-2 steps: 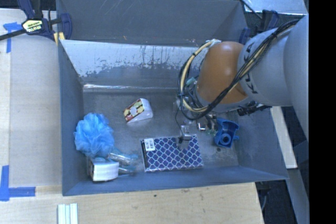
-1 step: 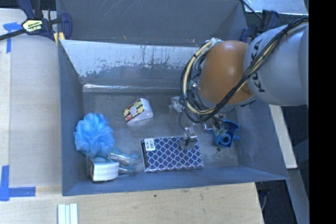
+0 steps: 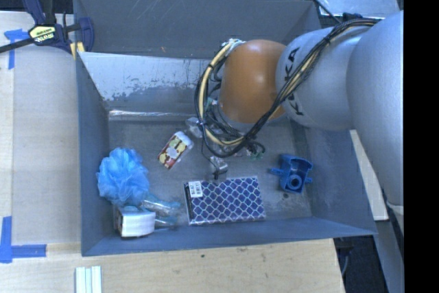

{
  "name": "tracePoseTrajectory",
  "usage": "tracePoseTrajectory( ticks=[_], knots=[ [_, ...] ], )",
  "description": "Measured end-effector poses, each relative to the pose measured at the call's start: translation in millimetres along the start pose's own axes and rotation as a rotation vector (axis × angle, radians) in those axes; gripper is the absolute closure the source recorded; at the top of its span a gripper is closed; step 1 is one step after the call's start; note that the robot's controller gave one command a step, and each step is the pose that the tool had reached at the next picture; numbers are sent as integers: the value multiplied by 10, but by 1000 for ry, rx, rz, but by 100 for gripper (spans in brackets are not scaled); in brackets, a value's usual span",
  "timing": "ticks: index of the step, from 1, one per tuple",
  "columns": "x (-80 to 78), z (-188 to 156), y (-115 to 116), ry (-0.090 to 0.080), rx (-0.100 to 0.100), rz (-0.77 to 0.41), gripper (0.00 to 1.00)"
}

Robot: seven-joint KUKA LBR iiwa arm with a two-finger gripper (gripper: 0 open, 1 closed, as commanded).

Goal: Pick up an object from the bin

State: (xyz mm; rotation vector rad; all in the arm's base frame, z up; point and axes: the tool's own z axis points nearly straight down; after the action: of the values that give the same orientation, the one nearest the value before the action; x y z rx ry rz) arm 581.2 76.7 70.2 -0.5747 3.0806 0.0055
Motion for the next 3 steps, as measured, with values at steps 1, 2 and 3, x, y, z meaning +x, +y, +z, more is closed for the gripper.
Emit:
tracePoseTrajectory(
  ticks=[1, 2, 3],
  knots=[
    [219, -13, 167, -2, 6, -112, 0],
    [-266, -254, 483, -9, 1, -365, 0],
    [68, -262, 1002, -1, 4, -652, 0]
  ],
)
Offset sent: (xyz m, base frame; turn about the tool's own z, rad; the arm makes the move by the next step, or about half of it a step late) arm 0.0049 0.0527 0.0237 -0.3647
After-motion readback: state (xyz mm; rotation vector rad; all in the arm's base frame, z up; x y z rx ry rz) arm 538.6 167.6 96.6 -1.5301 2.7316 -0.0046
